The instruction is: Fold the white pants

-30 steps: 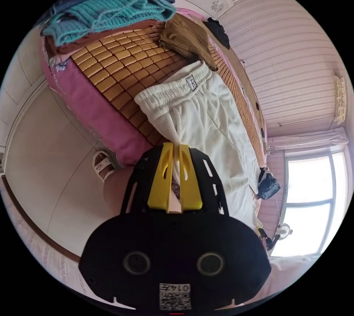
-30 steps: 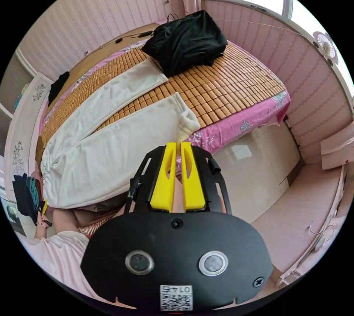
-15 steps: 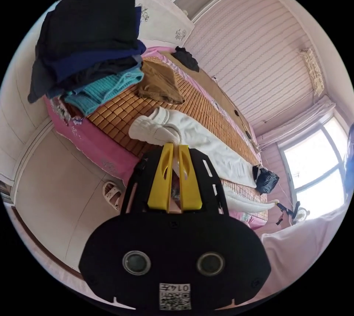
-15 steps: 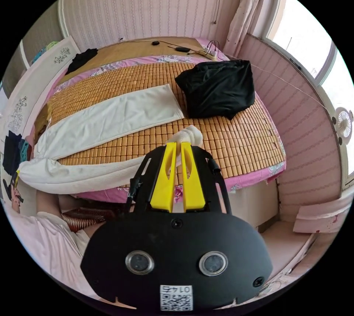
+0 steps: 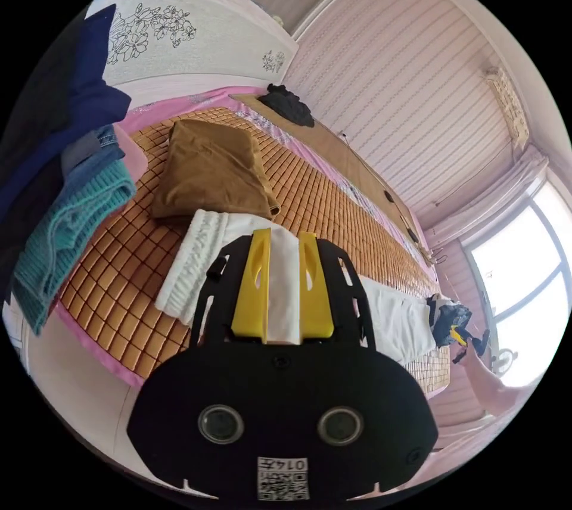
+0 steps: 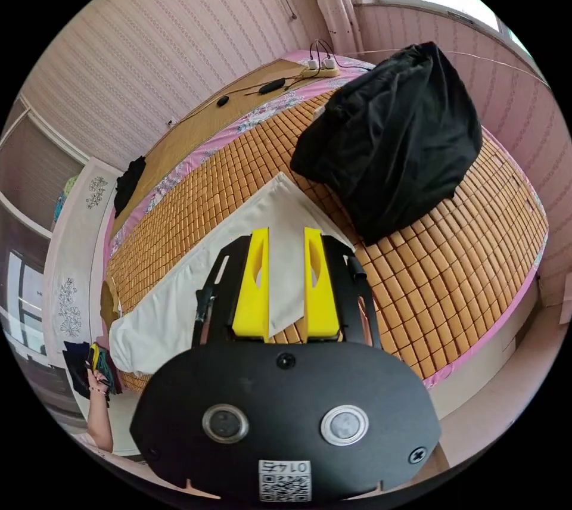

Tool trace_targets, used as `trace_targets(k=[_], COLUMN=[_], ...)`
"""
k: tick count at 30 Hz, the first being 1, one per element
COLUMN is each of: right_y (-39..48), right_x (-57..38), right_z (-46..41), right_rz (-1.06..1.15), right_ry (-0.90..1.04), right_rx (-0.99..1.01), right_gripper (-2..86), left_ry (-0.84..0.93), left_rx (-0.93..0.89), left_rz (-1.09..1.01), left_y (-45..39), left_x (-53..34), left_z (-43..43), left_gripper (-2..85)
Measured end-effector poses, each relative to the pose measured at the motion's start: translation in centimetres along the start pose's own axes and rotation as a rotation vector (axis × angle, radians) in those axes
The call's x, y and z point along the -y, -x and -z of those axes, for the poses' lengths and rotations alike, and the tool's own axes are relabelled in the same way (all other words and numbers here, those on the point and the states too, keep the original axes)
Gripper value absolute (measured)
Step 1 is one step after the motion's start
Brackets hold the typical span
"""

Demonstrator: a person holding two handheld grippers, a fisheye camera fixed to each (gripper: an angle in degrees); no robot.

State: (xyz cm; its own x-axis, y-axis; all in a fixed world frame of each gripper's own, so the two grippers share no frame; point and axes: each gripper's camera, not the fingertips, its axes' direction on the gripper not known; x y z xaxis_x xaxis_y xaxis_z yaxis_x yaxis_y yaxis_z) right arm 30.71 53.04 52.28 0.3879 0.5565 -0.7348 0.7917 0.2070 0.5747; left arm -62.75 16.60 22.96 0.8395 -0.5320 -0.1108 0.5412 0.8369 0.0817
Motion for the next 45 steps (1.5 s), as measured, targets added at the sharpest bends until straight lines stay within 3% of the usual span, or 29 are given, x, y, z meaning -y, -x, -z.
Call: trace_targets(k=[4,7,12,16,18,25,37,41,45], right_y=[-5.4,-7.4,-5.8,-6.2,-7.6,-11.4,-13.2,-10.5,-12.2], right_x=[-5.2,-6.5,-4.8,-4.8,-4.8,-8.4,-21.0,-19.1,-18.7], right_z=[-2.4,-4.8,-7.7,-7.9,-6.6,-0.4,6.5,6.6,5.8], right_rz=[-0.157,-0.239,-0.267,-0.338,-0.354,-0.239,-0.120,-0.030,-0.155], right_ry=[-0.029,-0.028,-0.015,-0.026,-0.035,-0.111,0.106,0.173,0.280], right_rx=[0.042,0.099,0.147,0.191,0.219,0.283,0.230,0.168,-0.108], right_gripper=[11.3,12.6,8.2,5.2,2.6,0.9,1.4,2.8,4.7], left_ry=[0.085,0.100,0.109,0.169,0.204,0.238,0.308,0.326,0.389], left_rx=[0.095,0.070,-0.147,0.037,0.065,0.008,0.165,0.264,0.522], left_rz=[0.157,0.335,0.558,0.536,0.474,0.330,0.292,0.084,-0.326], left_y=[3.6,6.0,5.9,3.5,2.6,1.4,2.7,-2.2,-10.4], left_x=[-4.0,-6.2,-6.0,-4.4,-3.5,-3.9,-9.6,-8.8,-8.0], left_z=[0.8,0.8,-2.9,-4.8,-4.9,-1.9,5.4,6.6,6.7], left_gripper=[11.6,13.7,15.4,9.1,4.6,3.5,5.1,7.3,7.3])
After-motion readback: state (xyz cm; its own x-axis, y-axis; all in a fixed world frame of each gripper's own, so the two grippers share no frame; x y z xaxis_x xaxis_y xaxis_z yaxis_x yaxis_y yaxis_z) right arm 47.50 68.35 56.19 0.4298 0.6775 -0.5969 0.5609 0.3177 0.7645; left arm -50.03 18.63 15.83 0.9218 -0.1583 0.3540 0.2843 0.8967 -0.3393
